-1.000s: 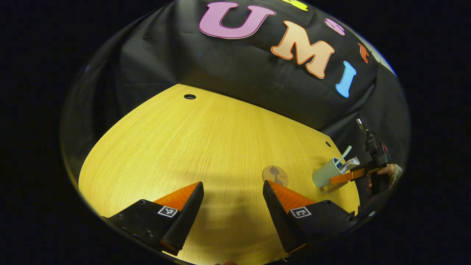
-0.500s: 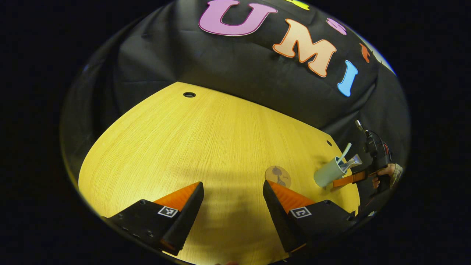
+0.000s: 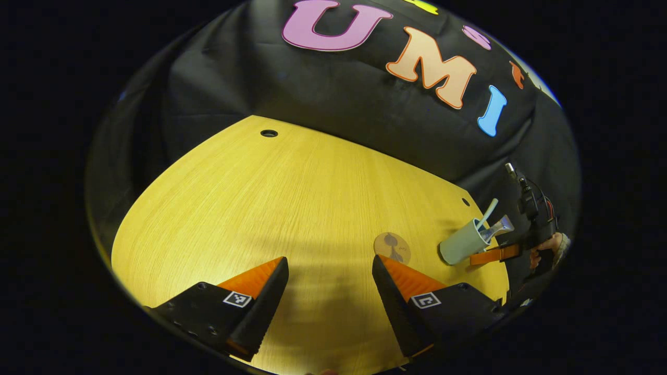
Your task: Put the toothbrush and toothpaste on the desktop into the cup, then pick up the cup and place it on the coaster on the desktop.
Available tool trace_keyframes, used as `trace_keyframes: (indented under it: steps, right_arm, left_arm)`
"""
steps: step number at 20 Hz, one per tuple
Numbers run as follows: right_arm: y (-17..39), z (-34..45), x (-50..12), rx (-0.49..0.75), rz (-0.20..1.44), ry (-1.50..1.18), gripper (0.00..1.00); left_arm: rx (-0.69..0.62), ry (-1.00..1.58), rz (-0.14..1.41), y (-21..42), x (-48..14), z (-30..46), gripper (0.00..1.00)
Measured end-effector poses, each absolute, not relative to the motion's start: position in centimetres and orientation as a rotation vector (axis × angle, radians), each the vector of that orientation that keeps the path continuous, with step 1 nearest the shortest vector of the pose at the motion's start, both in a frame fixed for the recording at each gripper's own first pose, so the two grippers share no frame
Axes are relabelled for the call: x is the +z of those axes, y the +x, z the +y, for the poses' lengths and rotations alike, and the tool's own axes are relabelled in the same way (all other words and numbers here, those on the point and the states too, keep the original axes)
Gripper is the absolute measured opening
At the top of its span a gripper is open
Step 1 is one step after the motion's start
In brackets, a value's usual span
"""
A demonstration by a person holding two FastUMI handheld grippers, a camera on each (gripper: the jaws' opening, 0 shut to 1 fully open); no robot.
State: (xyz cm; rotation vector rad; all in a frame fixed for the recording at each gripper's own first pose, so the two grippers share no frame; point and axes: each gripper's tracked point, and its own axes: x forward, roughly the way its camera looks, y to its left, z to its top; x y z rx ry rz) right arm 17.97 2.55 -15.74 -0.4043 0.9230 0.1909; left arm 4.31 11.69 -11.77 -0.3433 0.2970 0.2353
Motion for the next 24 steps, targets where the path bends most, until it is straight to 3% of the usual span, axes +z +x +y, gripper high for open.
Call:
trace_keyframes:
  steps: [13, 24]
  right_arm:
    - [18.3, 2.9, -15.1, 0.421, 0.906, -0.591, 0.22]
    - [18.8, 2.1, -14.4, 0.438, 0.918, -0.686, 0.22]
  left_arm:
    - [0.282, -0.366, 0.339, 0.5, -14.0, 11.2, 0.94]
    - [0.387, -0.403, 0.381, -3.2, -17.0, 14.7, 0.95]
